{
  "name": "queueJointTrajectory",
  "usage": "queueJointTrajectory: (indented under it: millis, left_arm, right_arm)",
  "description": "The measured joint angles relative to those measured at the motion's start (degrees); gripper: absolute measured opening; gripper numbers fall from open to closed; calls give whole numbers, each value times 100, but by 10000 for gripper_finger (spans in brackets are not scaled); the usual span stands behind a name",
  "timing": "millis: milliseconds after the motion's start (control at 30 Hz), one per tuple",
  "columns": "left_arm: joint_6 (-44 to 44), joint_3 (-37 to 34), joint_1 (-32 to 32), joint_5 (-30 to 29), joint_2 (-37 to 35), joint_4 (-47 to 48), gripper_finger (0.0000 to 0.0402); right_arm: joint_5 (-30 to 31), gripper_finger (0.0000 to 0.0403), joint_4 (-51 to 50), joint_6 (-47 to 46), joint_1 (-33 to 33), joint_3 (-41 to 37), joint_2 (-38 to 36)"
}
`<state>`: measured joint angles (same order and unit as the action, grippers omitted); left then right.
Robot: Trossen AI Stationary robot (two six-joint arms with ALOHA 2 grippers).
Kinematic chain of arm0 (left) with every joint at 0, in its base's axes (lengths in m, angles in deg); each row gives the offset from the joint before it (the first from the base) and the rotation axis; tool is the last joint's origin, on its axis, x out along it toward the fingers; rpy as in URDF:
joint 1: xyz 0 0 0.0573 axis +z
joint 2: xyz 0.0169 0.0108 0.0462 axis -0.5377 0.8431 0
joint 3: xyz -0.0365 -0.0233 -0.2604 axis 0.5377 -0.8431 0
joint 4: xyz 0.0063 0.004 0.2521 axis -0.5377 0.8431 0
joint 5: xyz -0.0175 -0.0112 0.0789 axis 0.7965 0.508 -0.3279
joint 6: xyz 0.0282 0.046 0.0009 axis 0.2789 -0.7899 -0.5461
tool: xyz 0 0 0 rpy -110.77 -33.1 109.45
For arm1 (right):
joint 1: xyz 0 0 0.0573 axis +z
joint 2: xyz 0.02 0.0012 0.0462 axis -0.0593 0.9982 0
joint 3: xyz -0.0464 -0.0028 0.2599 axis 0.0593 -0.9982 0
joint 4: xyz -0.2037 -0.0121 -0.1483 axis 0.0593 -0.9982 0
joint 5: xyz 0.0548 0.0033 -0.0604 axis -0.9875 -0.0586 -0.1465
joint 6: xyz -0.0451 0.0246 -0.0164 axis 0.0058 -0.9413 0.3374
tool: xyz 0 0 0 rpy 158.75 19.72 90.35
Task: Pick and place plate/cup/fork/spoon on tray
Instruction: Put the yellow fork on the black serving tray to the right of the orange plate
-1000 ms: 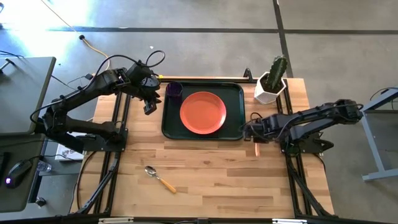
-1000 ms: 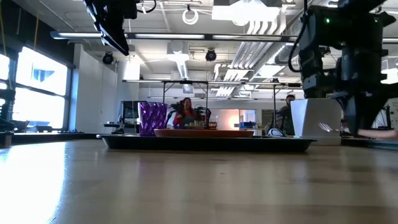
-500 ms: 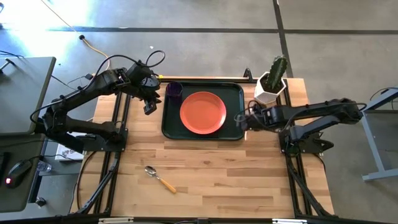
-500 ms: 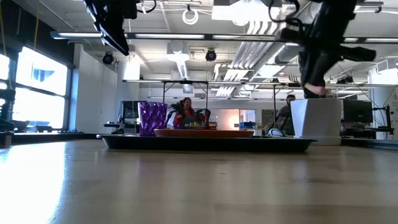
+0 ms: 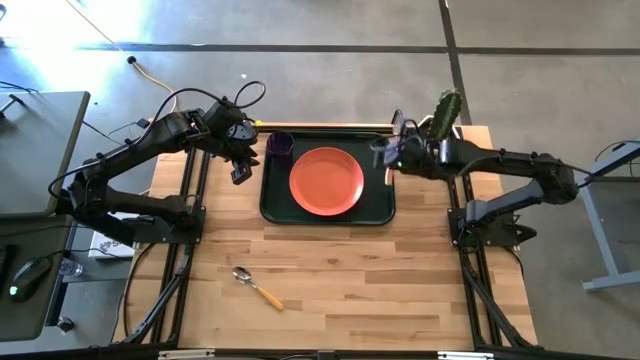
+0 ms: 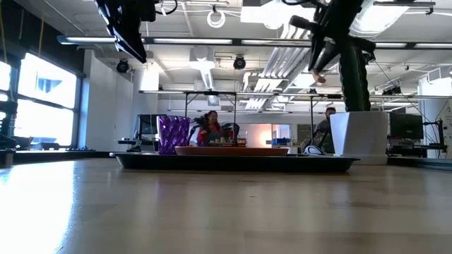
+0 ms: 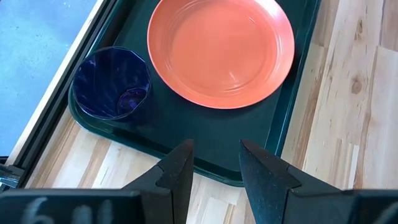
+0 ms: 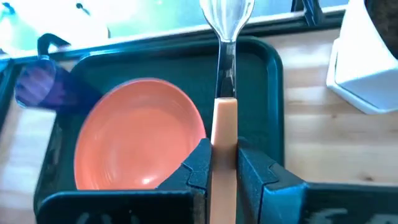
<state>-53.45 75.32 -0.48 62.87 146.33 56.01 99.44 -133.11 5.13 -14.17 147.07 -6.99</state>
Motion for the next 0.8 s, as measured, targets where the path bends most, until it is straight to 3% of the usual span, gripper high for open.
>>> queueJointTrajectory:
  millis: [300, 800]
  left_arm:
    - [149, 0, 1, -5, 2, -1, 117]
    - [151, 0, 1, -20, 2, 0, 117]
  right_arm:
    - [-1486, 27, 77, 789, -905, 41, 874]
    - [-2244, 28, 86, 857, -1363, 41, 2725]
